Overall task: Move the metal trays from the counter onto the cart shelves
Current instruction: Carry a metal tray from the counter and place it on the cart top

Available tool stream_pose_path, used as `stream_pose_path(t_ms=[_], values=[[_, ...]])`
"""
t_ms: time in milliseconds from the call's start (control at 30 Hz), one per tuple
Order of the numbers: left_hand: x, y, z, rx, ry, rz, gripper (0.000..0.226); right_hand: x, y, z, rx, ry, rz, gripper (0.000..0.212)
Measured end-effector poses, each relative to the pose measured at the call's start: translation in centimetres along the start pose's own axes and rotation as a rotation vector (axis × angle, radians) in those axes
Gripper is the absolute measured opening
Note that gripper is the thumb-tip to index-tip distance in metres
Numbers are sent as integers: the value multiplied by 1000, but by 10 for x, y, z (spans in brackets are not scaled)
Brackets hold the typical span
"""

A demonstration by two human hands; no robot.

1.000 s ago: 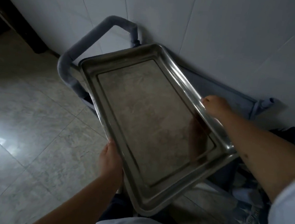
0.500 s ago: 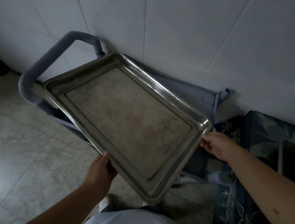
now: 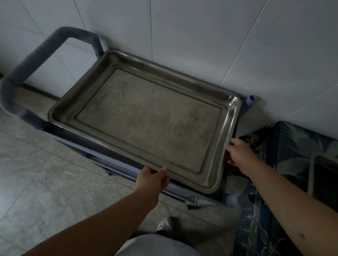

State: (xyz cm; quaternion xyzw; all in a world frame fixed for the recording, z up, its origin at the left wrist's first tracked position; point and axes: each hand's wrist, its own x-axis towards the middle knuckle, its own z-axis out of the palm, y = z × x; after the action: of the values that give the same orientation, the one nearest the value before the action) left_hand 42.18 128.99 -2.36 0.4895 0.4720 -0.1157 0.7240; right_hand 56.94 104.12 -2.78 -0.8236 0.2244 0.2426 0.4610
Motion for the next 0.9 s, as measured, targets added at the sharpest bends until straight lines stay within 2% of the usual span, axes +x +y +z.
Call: stream_pose_path(t_ms=[167,267,367,433,467,533,633,667,767,900], values=[[8,12,3,290,-91,0,22,7,-5,-7,101,-1,-66,15],[8,17,3,452,-79,5,27,10,-4,-5,121,40,-94,20],[5,24,1,567,-87,15,36,1,-4,-4,-68,117,-137,28],[2,31,-6,772,-132,57,43,-11,-7,-2,-235,219,-164,37],[1,35,-11,914,-140,133,44,-21,-10,2,-243,273,-174,42],[-2,44,-25,1127,-95,391,49,-51,-16,15,-267,329,-262,59],[-12,63,-52,1286,-85,781,55,-112,-25,47,-568,318,-531,82],[-12,68,-62,1378,-93,888,62,-132,-25,61,-681,309,-570,89],[-11,89,-95,1606,-87,1101,84,-176,-23,99,-857,263,-522,105],[-11,113,-140,1772,-120,1251,91,-206,-9,140,-869,279,-413,111]])
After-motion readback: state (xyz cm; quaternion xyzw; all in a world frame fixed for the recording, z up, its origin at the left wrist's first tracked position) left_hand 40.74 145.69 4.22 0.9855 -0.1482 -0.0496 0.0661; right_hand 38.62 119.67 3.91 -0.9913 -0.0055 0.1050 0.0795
